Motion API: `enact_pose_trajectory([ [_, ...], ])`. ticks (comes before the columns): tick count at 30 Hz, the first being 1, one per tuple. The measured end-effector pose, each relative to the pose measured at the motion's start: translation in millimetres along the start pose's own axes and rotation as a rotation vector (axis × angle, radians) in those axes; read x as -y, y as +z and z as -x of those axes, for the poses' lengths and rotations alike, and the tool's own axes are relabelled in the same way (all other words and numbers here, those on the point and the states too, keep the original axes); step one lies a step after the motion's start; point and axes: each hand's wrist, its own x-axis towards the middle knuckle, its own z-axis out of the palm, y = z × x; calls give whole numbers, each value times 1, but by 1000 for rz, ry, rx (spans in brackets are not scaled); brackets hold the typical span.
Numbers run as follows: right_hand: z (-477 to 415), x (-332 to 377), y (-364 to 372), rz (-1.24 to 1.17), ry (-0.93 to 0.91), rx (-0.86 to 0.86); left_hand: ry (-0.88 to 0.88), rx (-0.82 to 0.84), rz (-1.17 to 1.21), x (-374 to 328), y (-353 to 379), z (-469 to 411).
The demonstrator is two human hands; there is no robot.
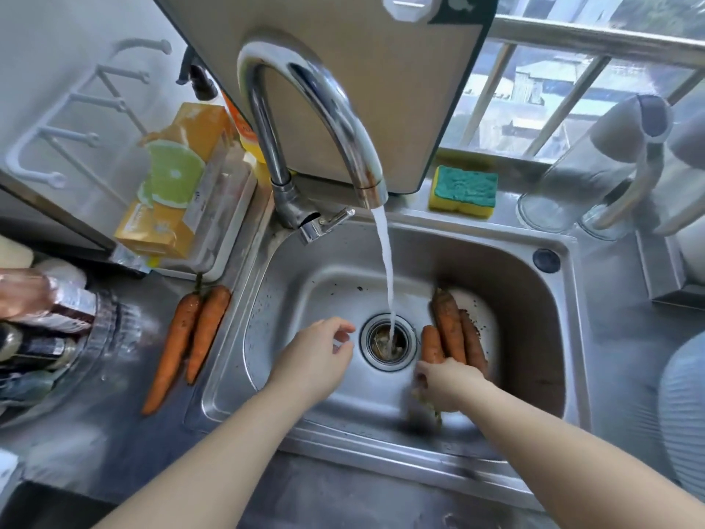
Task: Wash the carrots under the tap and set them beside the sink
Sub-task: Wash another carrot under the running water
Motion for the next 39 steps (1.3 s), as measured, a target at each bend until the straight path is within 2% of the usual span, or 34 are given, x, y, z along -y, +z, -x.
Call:
enact_pose_trajectory([
  [4, 24, -5, -30, -272, -197, 46, -132, 77, 193, -6, 4, -6],
  [9, 77, -1, -69, -484, -419, -72, -462, 251, 847, -41, 11, -4],
  [11, 95, 2, -77, -507, -433, -108, -493, 259, 1127, -53, 13, -8],
  [13, 107, 2, -82, -540, -408, -197, -489, 181, 1322, -64, 17, -15],
  [15, 110, 2, -84, -777, -308, -244, -457, 99, 1422, -75, 18, -19],
  [17, 111, 4, -93, -1146, -213, -92, -442, 29, 1467, -86, 17, -18],
  [19, 112, 7, -100, -1335, -185, 174, -448, 1, 1449, -92, 16, -16],
  [21, 110, 11, -107, -1261, -191, 307, -441, -9, 1422, -95, 12, -16],
  [24, 107, 16, -112, -1181, -165, 294, -366, -27, 1298, -93, 4, -21],
  [26, 104, 19, -114, -971, -149, 119, -297, -48, 1328, -92, -1, -23],
  [29, 103, 26, -114, -452, -176, -253, -289, -112, 1402, -93, -6, -27],
  [32, 98, 37, -111, -189, -187, -475, -289, -302, 1228, -94, -7, -32],
  [34, 94, 41, -111, -159, -202, -546, -282, -409, 1109, -96, -9, -32],
  [36, 92, 42, -114, -226, -211, -545, -296, -461, 1111, -93, -10, -39],
  [39, 90, 43, -124, -462, -266, -362, -309, -368, 1262, -88, -18, -44],
])
